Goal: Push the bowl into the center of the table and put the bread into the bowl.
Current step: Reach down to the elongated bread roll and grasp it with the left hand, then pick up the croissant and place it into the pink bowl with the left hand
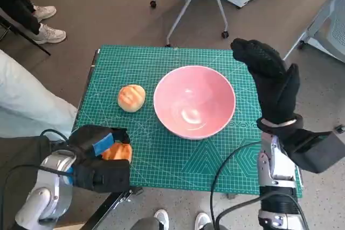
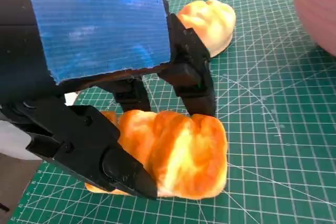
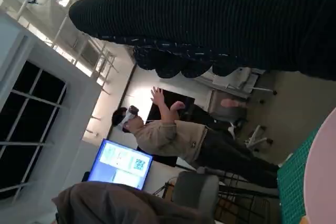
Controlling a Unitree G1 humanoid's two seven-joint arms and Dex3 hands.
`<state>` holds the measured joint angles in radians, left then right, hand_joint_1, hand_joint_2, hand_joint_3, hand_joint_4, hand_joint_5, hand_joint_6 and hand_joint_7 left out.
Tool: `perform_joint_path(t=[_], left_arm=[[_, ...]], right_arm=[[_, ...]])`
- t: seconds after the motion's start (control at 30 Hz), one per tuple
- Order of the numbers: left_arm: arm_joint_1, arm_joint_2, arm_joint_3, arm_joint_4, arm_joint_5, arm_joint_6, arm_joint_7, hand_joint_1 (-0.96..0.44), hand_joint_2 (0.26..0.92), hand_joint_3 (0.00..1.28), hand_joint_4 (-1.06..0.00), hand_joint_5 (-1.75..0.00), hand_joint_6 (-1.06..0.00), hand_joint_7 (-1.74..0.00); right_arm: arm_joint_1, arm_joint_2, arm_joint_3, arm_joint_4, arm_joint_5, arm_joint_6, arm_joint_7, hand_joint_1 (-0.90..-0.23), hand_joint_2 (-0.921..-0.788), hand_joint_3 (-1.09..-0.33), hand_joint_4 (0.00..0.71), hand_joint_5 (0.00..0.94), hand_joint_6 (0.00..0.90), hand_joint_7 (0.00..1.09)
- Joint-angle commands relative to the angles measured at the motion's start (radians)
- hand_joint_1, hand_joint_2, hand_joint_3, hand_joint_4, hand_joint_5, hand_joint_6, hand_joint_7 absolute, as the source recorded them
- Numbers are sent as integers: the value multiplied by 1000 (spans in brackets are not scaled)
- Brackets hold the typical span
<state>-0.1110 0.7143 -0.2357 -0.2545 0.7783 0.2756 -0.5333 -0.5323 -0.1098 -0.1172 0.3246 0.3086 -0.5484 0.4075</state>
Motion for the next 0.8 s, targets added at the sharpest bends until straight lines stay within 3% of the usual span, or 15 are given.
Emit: perform_joint_path(t=[0.03,0.8], left_arm=[[10,-5,10,33,-6,-4,7,3,865,113,-784,-1077,-660,-1134],[-53,-14,103,-110,-97,36,-69,3,870,100,-795,-1047,-658,-1149]], right_arm=[[24,5,0,13,1,15,6,-670,-921,-778,229,1,84,615],[23,3,-5,17,18,27,24,-673,-921,-776,229,1,94,618]])
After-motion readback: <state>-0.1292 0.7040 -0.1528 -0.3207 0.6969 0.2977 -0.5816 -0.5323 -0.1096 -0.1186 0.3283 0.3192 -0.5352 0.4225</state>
